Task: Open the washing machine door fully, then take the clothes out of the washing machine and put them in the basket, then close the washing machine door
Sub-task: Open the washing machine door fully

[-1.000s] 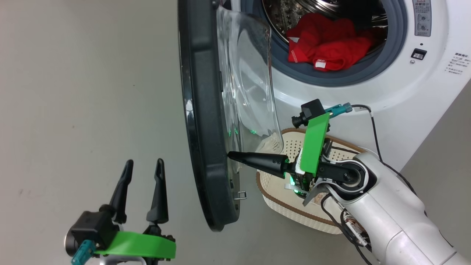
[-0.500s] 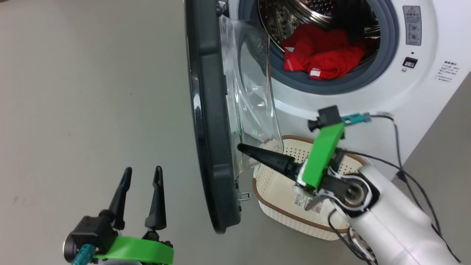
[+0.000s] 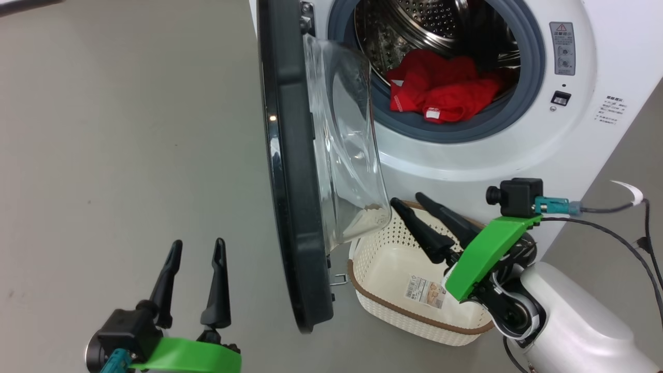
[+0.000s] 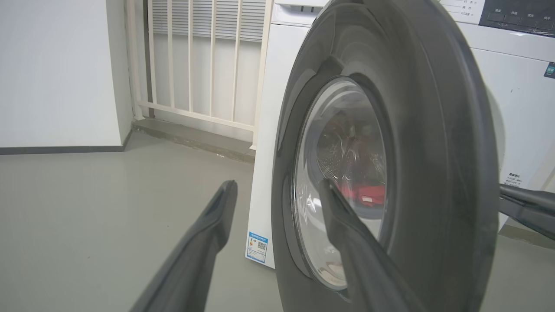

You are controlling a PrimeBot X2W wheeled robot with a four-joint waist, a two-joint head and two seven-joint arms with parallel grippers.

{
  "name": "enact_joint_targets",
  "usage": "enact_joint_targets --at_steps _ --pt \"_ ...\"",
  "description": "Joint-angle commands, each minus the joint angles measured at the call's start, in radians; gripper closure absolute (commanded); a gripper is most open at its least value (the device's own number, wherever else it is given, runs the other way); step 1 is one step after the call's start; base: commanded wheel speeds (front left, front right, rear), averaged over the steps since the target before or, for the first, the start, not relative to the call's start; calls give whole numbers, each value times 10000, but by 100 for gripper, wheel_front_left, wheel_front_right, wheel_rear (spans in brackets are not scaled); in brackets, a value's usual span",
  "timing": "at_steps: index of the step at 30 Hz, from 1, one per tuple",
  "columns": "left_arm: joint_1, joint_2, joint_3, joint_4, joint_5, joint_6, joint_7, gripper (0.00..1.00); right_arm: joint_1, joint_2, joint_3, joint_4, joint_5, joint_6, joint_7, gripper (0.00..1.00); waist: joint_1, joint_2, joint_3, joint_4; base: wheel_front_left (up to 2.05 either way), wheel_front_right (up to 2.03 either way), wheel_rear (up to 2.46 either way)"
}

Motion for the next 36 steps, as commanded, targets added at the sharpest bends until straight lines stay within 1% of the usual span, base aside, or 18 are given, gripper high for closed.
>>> enact_joint_targets --at_steps 1,5,8,13,19,20,24,28,36 --pt "-70 182 324 -246 85 -27 -49 0 128 44 88 -104 -353 52 -420 0 0 0 -27 -38 0 0 0" --pt "-29 205 359 -288 87 -3 -49 0 243 160 -10 279 -1477 52 -1870 0 0 0 -47 -111 0 0 0" --pt "-2 206 392 -405 96 -24 -49 0 344 271 -256 665 -2320 52 -2497 0 0 0 -24 -155 0 0 0" --pt "65 198 454 -565 165 -45 -49 0 450 515 -1106 1204 -4306 52 -2765 0 0 0 8 -206 0 0 0" --pt "119 175 515 -624 266 -96 -49 0 1023 1256 -2915 695 -6779 52 -2780 0 0 0 3 -197 0 0 0" --pt "119 175 515 -624 266 -96 -49 0 1023 1256 -2915 695 -6779 52 -2780 0 0 0 3 -197 0 0 0" --pt "153 151 541 -635 332 -118 -49 0 1603 1669 -3606 221 -7681 52 -2781 0 0 0 -20 -170 0 0 0" --pt "171 126 587 -685 406 -126 -49 0 2087 1891 -4073 -249 -8060 52 -2782 0 0 0 -18 -149 0 0 0" --pt "255 80 578 -834 521 -58 -49 0 2794 2001 -4239 -812 -8441 52 -2783 0 0 0 -40 -171 0 0 0"
